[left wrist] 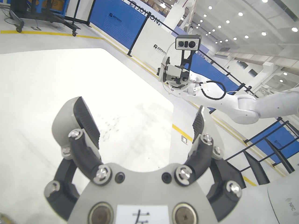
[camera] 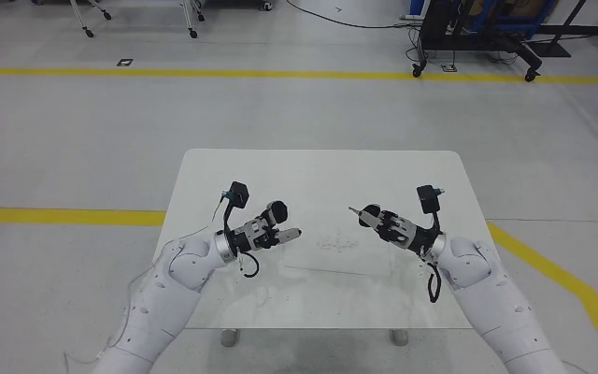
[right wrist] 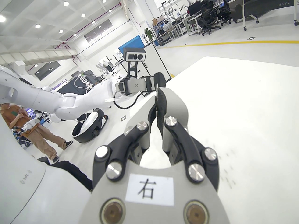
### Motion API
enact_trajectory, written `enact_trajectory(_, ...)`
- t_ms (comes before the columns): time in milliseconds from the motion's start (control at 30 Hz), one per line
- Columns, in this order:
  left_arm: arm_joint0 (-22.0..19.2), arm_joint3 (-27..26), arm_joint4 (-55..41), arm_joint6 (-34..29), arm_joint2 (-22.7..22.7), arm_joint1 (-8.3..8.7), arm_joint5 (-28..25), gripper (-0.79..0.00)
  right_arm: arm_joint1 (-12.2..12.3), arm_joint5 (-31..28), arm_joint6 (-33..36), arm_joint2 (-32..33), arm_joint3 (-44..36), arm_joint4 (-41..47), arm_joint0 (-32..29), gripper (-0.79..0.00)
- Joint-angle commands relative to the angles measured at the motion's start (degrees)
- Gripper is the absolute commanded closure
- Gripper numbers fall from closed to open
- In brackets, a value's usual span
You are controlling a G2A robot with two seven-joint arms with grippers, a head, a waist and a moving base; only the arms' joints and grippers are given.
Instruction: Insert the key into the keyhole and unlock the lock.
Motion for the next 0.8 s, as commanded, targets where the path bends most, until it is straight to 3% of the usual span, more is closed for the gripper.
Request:
enact_trajectory(0, 1.18, -2.68, 4.46, -0.49, -3.21, 0.87, 0.16, -0.785, 0.0, 0.0, 0.0, 0.0, 0.0, 0.0, 0.0, 0.0)
enact_trajectory(167, 7.63, -13.15, 20.74, -0.18, -11.07, 2.84, 5.63, -0.785, 0.0, 0.0, 0.0, 0.0, 0.0, 0.0, 0.0, 0.0)
enact_trajectory(300, 13.54, -18.46, 26.44, 1.49, -14.21, 3.56, 8.65, -0.785, 0.0, 0.0, 0.0, 0.0, 0.0, 0.0, 0.0, 0.0)
enact_trajectory(533, 13.57, -18.39, 27.69, 1.36, -14.3, 3.58, 9.92, -0.785, 0.0, 0.0, 0.0, 0.0, 0.0, 0.0, 0.0, 0.0)
enact_trajectory(600, 13.89, -19.95, 37.76, 0.65, -13.54, 3.53, 17.95, -0.785, 0.0, 0.0, 0.0, 0.0, 0.0, 0.0, 0.0, 0.0)
enact_trajectory(767, 15.53, -23.78, 59.9, -1.19, -9.05, 3.5, 28.62, -0.785, 0.0, 0.0, 0.0, 0.0, 0.0, 0.0, 0.0, 0.0)
